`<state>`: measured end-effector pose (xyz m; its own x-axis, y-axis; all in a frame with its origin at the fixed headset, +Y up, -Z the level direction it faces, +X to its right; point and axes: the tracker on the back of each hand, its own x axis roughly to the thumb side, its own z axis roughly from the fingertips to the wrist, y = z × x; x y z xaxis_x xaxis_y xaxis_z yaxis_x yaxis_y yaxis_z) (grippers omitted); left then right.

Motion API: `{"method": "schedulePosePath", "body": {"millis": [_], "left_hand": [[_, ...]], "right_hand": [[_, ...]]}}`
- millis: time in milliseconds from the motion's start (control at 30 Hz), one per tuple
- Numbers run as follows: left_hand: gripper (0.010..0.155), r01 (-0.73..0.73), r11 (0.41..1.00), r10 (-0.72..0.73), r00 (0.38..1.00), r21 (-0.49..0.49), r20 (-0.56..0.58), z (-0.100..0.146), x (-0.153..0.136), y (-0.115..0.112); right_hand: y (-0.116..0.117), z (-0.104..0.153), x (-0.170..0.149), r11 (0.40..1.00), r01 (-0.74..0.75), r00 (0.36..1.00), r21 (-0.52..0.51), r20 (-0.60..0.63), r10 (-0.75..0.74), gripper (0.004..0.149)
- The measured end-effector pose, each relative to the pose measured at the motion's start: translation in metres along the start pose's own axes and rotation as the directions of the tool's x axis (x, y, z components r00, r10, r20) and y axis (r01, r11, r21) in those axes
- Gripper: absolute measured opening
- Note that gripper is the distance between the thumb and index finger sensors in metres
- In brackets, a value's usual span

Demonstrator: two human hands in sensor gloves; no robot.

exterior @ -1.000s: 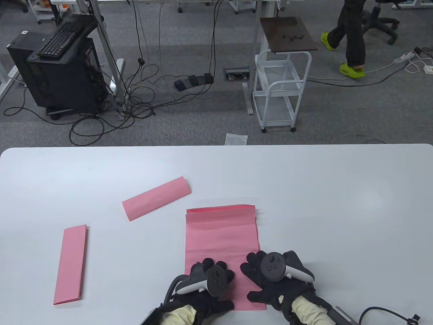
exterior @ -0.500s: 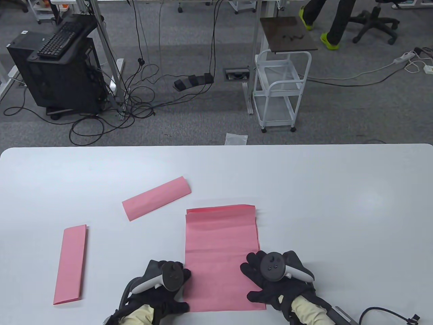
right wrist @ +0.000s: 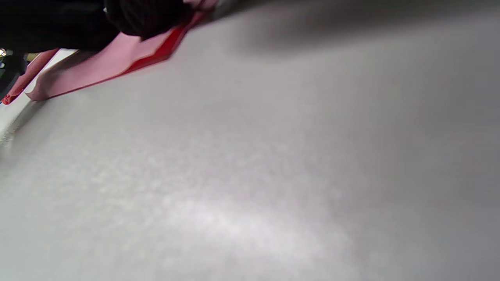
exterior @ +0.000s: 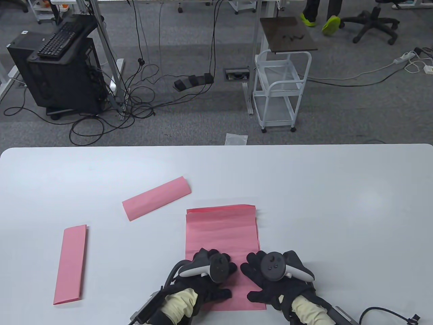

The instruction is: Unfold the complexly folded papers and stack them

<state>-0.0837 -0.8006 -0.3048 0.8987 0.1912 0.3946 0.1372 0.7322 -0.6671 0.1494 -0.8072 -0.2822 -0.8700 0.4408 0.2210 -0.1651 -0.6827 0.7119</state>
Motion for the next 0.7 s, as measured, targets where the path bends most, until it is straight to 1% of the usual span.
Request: {"method": "schedulePosePath", "body": {"millis": [33,67,133,200,267,333,433,500,533,567,600,700], "left_hand": [[0.072,-0.029,1.000,0.030,0.999,0.004,-0.034,0.000,-0.013,0.003],[0.070,-0.053,0.999,0.054,0.997,0.014,-0.058,0.001,-0.021,0.004],[0.067,-0.144,0.988,0.149,0.981,0.047,-0.122,0.003,-0.047,0.007],[0.065,-0.185,0.980,0.195,0.964,0.071,-0.181,0.007,-0.068,0.010],[0.065,-0.199,0.975,0.215,0.954,0.096,-0.208,0.009,-0.079,0.011],[0.064,-0.230,0.969,0.245,0.946,0.094,-0.210,0.009,-0.084,0.011],[0.064,-0.221,0.971,0.236,0.949,0.093,-0.209,0.010,-0.080,0.015],[0.065,-0.192,0.976,0.211,0.953,0.104,-0.219,0.013,-0.071,0.022],[0.067,-0.148,0.982,0.169,0.966,0.119,-0.195,0.014,-0.063,0.024],[0.066,-0.096,0.986,0.116,0.982,0.136,-0.150,0.014,-0.053,0.026],[0.067,-0.052,0.990,0.065,0.993,0.132,-0.098,0.014,-0.041,0.026],[0.068,0.018,0.998,-0.021,0.999,0.068,0.047,0.007,-0.011,0.025]], "right_hand": [[0.000,0.000,0.000,1.000,0.001,1.000,0.000,0.000,-0.001,0.074],[0.000,0.000,0.000,1.000,0.001,1.000,0.001,0.000,-0.001,0.074],[0.000,0.000,0.000,1.000,0.001,1.000,0.000,0.000,-0.001,0.074],[0.000,0.000,0.000,1.000,0.001,1.000,0.000,0.000,-0.001,0.074],[0.000,0.000,0.000,1.000,0.000,1.000,0.000,-0.001,0.000,0.074],[0.000,0.000,0.000,1.000,0.000,1.000,0.000,-0.001,0.000,0.074],[0.000,0.000,0.000,1.000,0.000,1.000,0.001,-0.002,0.000,0.074],[0.000,0.000,0.000,1.000,0.001,1.000,0.003,-0.002,-0.001,0.074],[0.000,0.000,0.000,1.000,0.002,1.000,0.004,-0.002,-0.002,0.074],[0.000,0.000,0.000,1.000,0.002,1.000,0.004,-0.002,-0.002,0.074],[0.000,0.000,0.000,1.000,0.002,1.000,0.005,-0.001,-0.002,0.074],[0.000,0.000,0.000,1.000,0.004,1.000,0.008,-0.001,-0.004,0.074]]}}
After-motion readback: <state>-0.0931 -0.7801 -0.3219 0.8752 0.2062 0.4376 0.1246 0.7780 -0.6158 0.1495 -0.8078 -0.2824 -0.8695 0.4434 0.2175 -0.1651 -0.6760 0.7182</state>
